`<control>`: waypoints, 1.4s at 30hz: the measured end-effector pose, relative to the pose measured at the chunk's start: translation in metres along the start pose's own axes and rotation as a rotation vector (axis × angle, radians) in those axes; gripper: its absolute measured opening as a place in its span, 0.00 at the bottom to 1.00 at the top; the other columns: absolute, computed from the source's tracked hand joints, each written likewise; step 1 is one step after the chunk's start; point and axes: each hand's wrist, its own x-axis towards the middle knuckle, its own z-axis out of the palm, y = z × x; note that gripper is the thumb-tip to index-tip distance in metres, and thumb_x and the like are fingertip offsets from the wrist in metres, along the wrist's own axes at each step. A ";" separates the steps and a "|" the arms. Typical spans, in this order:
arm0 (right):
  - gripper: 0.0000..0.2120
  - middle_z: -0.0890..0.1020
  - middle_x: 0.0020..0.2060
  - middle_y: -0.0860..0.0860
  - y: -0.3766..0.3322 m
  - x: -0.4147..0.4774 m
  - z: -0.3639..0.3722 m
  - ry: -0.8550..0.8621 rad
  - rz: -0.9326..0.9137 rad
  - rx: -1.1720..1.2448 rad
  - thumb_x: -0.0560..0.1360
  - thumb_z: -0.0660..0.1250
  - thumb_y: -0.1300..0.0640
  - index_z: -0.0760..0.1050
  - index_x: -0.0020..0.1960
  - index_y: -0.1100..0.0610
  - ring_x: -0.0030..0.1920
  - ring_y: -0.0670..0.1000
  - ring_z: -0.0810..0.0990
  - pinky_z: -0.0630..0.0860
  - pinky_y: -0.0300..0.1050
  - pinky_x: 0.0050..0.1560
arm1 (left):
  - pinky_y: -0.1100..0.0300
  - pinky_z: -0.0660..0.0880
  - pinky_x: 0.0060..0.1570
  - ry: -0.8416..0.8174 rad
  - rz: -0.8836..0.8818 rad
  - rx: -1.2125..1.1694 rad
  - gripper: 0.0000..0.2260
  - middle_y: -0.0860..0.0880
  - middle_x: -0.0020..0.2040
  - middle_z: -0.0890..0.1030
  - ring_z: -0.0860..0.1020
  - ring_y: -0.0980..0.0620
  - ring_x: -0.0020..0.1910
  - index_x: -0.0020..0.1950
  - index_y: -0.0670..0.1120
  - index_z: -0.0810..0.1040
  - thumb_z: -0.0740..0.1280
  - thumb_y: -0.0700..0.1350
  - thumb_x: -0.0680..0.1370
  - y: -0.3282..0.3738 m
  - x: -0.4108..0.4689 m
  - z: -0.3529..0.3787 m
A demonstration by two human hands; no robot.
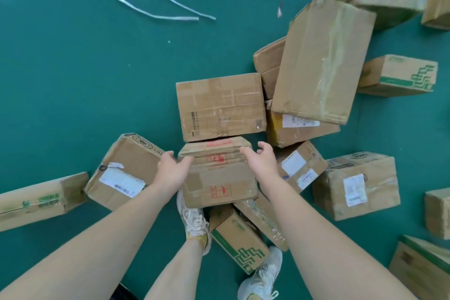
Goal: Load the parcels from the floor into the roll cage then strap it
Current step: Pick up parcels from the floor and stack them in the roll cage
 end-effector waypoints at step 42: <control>0.22 0.80 0.53 0.50 0.079 -0.291 -0.110 -0.276 -0.281 -0.153 0.74 0.72 0.47 0.71 0.65 0.50 0.54 0.52 0.77 0.73 0.57 0.57 | 0.53 0.73 0.46 0.237 -0.028 -0.871 0.18 0.46 0.55 0.77 0.75 0.46 0.51 0.67 0.47 0.68 0.63 0.51 0.79 -0.114 -0.337 0.041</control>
